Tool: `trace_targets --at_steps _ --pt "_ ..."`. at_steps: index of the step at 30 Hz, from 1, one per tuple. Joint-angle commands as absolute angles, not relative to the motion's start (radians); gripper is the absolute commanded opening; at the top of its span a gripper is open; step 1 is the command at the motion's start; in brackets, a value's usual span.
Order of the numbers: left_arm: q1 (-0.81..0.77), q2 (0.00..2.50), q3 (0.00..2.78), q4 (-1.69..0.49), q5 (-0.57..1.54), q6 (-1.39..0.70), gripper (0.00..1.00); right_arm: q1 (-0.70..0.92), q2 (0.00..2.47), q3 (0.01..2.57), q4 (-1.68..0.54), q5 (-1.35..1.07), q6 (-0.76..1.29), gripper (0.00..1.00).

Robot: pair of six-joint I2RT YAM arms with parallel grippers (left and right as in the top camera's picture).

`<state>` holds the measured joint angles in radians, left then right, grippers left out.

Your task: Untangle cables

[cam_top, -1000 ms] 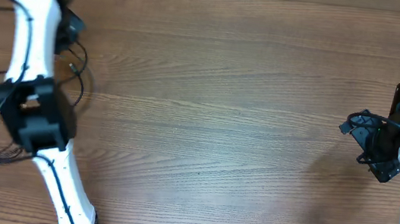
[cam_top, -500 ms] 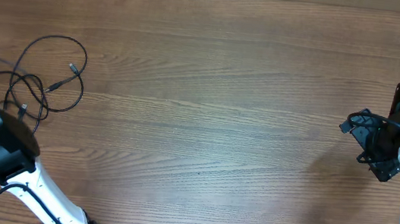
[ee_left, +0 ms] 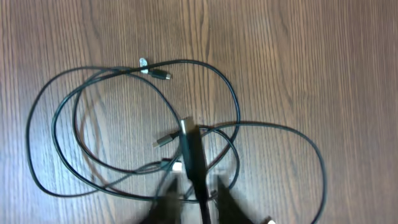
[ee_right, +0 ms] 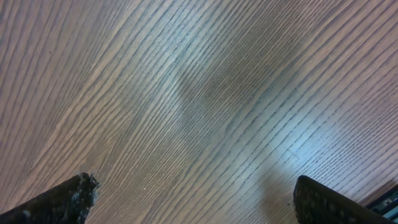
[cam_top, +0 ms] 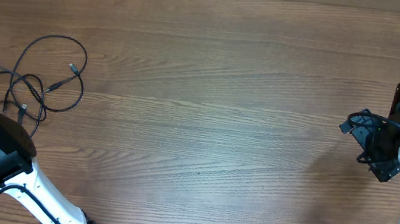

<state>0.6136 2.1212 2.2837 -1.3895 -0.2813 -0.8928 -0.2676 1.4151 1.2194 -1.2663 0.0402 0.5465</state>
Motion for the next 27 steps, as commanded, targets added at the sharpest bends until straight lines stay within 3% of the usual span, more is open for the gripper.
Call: trace_targets --at_steps 1,3,4,9,14,19,24,27 --pt "0.622 2.125 2.278 -1.396 -0.302 -0.903 0.58 -0.271 1.414 1.230 -1.262 0.039 0.548 1.00" --pt "0.622 2.125 2.278 -1.398 -0.302 -0.894 0.78 -0.271 1.414 1.230 -1.262 0.039 0.548 1.00" --pt "0.622 2.125 2.278 -1.399 -0.302 -0.894 0.83 -0.271 1.414 1.230 -1.262 0.039 0.548 1.00" --pt "0.622 2.125 2.278 -1.411 -0.295 -0.894 0.97 -0.271 1.414 1.230 -1.262 0.039 0.548 1.00" --pt "0.618 2.125 2.278 -1.429 -0.285 -0.893 1.00 -0.270 1.414 1.230 -1.262 0.038 0.548 1.00" --pt "0.599 2.125 2.278 -1.417 -0.130 -0.786 1.00 -0.270 1.414 1.230 -1.228 -0.043 0.547 1.00" --pt "0.524 2.125 2.278 -1.358 0.234 -0.403 1.00 -0.247 1.414 1.230 -1.145 -0.216 0.541 1.00" --pt "0.445 2.125 2.278 -1.368 0.323 -0.245 1.00 -0.200 1.414 1.230 -1.083 -0.299 0.535 1.00"
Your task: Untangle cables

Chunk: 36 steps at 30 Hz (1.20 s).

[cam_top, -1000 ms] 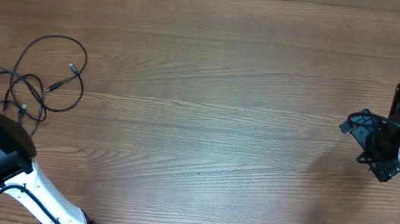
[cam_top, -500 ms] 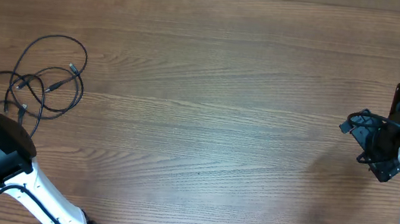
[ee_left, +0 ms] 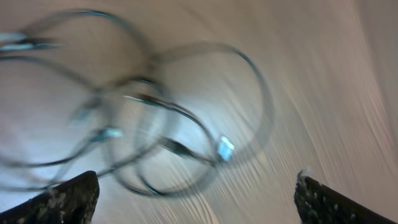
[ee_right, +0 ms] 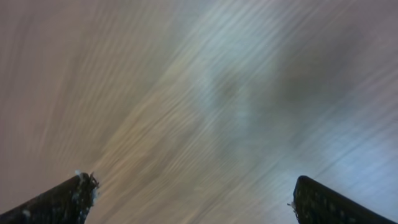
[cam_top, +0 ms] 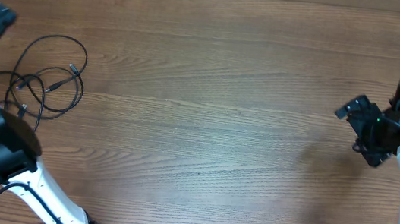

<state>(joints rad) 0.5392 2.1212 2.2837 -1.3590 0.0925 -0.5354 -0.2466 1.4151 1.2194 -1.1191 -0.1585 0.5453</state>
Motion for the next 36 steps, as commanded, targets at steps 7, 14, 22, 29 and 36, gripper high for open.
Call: trace_targets --at_steps 7,14,22,29,36 --pt "0.223 2.125 2.278 -1.493 0.208 -0.163 1.00 0.017 1.426 1.230 -0.984 -0.270 0.319 1.00" --pt "0.027 2.125 2.278 -1.623 0.068 -0.161 1.00 0.153 1.483 1.230 -0.950 -0.038 0.308 1.00" --pt "-0.121 2.125 2.273 -1.690 0.071 -0.160 1.00 0.135 1.483 1.231 -0.958 -0.038 0.310 1.00" --pt "-0.180 2.062 2.189 -1.691 0.097 -0.160 1.00 0.093 1.483 1.231 -1.214 -0.054 0.308 1.00" --pt "-0.182 1.806 1.837 -1.690 0.093 -0.153 1.00 0.093 1.481 1.231 -1.375 -0.069 0.309 1.00"
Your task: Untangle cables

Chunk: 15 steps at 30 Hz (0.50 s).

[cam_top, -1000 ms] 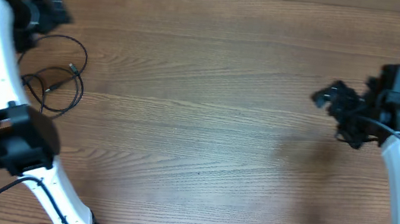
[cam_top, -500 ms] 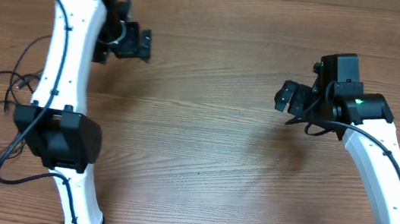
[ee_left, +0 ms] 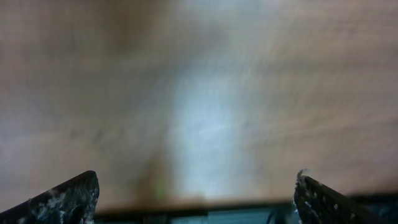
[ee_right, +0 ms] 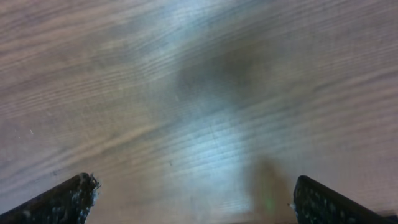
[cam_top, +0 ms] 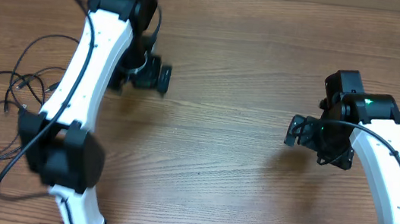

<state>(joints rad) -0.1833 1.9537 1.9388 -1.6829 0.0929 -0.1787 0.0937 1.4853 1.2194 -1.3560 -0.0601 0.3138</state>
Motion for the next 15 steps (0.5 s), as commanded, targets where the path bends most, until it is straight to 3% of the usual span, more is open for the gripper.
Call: trace_targets --at_steps 1,8,15 --pt "-0.182 1.762 1.784 -1.690 0.093 -0.153 1.00 0.093 1.477 1.231 -1.383 -0.068 0.308 1.00" --pt "-0.182 1.425 1.521 -1.625 -0.031 -0.204 0.99 0.115 1.358 1.221 -1.354 -0.043 0.305 1.00" --pt "-0.182 0.974 1.300 -1.357 -0.118 -0.217 1.00 0.146 1.040 1.069 -1.147 -0.025 0.305 1.00"
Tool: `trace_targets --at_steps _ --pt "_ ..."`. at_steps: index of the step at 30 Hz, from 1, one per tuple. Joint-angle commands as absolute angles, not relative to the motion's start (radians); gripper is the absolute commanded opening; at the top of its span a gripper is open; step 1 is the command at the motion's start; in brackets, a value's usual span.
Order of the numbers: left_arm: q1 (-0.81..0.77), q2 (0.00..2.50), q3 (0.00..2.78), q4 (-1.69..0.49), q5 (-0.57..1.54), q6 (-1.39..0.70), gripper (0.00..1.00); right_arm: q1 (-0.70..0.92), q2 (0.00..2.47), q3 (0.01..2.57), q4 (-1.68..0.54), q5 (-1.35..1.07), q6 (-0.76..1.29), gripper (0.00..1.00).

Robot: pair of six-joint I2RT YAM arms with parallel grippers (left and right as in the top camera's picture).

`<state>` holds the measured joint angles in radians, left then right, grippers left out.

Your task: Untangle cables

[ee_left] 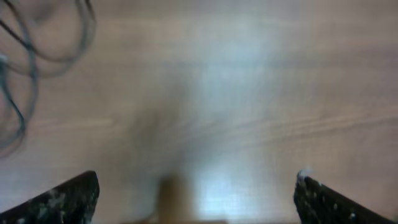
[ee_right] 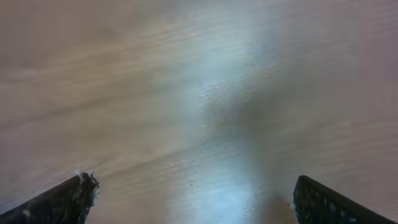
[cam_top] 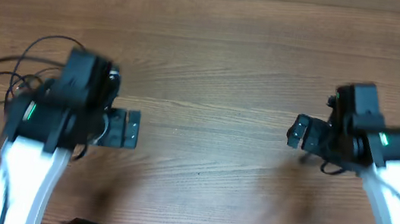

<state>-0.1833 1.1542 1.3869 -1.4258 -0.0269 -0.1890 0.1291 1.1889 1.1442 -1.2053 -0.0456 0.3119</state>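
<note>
The black cables lie in loose, overlapping loops at the table's left edge, one white plug end out to the left. My left gripper is open over bare wood to the right of them, holding nothing. In the blurred left wrist view the cable loops show at the upper left, and the gripper has its fingertips far apart. My right gripper is open over bare wood right of centre. The right wrist view shows that gripper with nothing between its fingers.
The brown wooden table fills the overhead view, its far edge along the top. Both white arms reach in from the near side.
My left gripper was further back on the table, near the cables' upper right. It now sits nearer the front, and the arm is drawn back. The right gripper is nearly where it was. The cables lie unchanged.
At first my left gripper was shut on a black cable above the tangle at the far left, and the right gripper stood at the far right edge. Then the left was open over the loops. By now one cable end lies spread further left, and both grippers are inward and open.
</note>
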Motion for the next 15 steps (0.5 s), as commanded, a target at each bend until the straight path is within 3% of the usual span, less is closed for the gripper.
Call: trace_targets --at_steps 1,7,15 --pt "-0.182 0.907 1.268 -1.320 -0.139 -0.218 1.00 0.150 0.985 1.038 -1.116 -0.016 0.305 1.00" --pt "-0.182 0.571 1.130 -1.151 -0.267 -0.243 1.00 0.151 0.718 0.934 -1.025 0.084 0.305 1.00" --pt "-0.182 0.502 1.127 -1.218 -0.269 -0.243 1.00 0.151 0.690 0.934 -1.021 0.096 0.306 1.00"
